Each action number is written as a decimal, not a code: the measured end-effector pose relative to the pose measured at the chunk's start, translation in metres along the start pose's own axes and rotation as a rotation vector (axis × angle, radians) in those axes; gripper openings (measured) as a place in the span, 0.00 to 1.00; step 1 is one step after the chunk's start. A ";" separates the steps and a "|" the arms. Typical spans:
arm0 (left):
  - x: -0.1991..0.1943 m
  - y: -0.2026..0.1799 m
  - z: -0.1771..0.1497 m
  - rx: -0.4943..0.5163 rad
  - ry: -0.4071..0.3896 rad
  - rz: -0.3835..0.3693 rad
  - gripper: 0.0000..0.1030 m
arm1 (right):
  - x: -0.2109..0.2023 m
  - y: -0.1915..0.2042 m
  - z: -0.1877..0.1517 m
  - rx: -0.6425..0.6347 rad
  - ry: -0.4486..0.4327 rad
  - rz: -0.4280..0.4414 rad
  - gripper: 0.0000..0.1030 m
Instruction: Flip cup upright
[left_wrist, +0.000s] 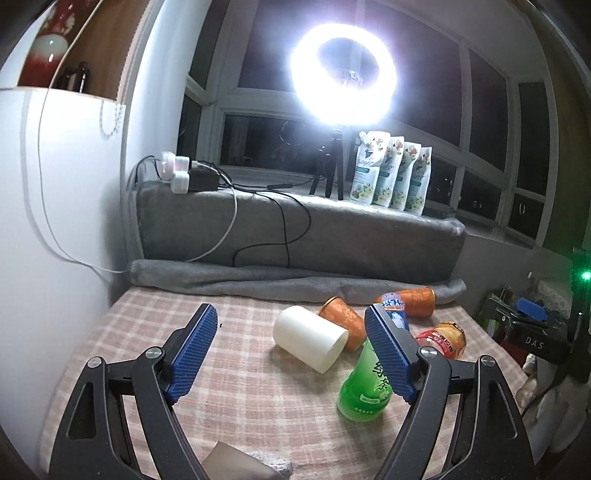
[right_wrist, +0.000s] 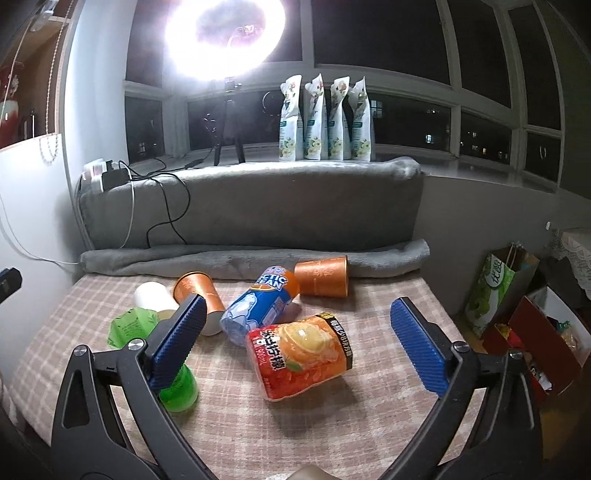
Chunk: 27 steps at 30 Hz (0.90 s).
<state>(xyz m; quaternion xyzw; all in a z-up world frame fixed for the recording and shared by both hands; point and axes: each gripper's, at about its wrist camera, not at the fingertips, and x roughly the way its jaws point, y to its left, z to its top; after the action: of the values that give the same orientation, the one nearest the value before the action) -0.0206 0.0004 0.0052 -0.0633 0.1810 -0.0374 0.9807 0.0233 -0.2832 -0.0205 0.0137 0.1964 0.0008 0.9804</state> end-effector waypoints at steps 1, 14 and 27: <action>-0.001 0.000 0.000 0.002 -0.008 0.005 0.83 | 0.000 0.000 0.000 -0.002 -0.001 -0.002 0.99; -0.003 0.000 0.002 0.002 -0.022 0.038 0.90 | -0.010 0.005 0.002 -0.013 -0.058 -0.028 0.99; 0.002 0.002 -0.001 -0.007 -0.016 0.060 0.98 | -0.013 0.005 0.005 -0.010 -0.076 -0.038 0.99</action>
<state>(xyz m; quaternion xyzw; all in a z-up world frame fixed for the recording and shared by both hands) -0.0190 0.0016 0.0030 -0.0614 0.1750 -0.0070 0.9826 0.0135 -0.2780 -0.0111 0.0050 0.1590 -0.0172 0.9871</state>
